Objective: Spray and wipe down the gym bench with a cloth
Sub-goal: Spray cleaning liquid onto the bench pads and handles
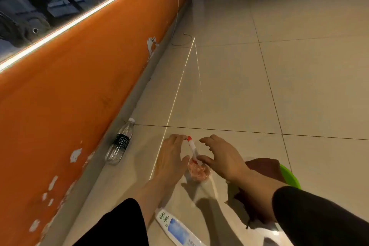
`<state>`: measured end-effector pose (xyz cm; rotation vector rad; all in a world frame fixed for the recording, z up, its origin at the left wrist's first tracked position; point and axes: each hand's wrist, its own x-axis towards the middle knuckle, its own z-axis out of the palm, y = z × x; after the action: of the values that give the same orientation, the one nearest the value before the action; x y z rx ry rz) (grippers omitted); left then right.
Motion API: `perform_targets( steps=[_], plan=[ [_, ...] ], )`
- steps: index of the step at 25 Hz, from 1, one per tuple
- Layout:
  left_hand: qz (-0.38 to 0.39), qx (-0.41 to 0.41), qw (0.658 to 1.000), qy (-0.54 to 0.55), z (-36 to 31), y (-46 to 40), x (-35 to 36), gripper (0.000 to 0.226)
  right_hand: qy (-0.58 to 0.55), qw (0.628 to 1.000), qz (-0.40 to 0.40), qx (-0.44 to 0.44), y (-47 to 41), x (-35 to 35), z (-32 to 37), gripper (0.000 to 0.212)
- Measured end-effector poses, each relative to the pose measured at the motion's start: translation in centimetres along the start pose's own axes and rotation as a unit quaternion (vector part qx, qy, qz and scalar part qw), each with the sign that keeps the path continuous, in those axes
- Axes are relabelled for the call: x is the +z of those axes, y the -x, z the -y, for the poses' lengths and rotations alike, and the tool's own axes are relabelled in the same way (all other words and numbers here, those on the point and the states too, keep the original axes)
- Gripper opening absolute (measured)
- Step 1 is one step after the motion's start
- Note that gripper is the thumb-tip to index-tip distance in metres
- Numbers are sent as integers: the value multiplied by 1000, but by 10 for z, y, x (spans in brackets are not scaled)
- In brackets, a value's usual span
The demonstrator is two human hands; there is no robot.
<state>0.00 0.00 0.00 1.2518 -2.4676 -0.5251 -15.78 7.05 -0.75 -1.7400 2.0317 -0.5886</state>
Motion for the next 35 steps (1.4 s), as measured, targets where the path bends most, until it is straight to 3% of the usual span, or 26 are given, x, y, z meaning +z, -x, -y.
perform_targets(
  steps=[3,7,11,14,17,20,24,28,32,35],
  plan=[
    [-15,-9,1000,12,18,3,21,62,-5,998,-44,34,-3,31,3,49],
    [55,-5,997,56,26,22,30,69,40,995,-48,81,-3,50,17,33],
    [77,-8,990,119,31,8,33,77,84,990,-77,82,-13,58,17,18],
    [101,-57,978,172,27,1,30,81,78,993,-63,60,-12,52,7,8],
    [100,-84,959,252,20,-1,31,68,58,996,-69,10,-4,43,-7,8],
    [-3,-68,950,304,5,-15,18,41,-15,992,-114,-43,-6,19,-15,15],
    [-45,19,941,335,-40,-45,-44,19,-119,978,-144,-91,-7,-63,0,10],
    [-41,47,901,429,-130,-76,-141,24,-213,956,-185,-77,7,-200,42,14],
    [35,129,872,470,-257,-107,-262,21,-345,925,-156,-40,61,-381,89,33],
    [94,173,851,488,-362,-127,-341,23,-354,925,-138,-29,113,-499,116,36]
  ],
)
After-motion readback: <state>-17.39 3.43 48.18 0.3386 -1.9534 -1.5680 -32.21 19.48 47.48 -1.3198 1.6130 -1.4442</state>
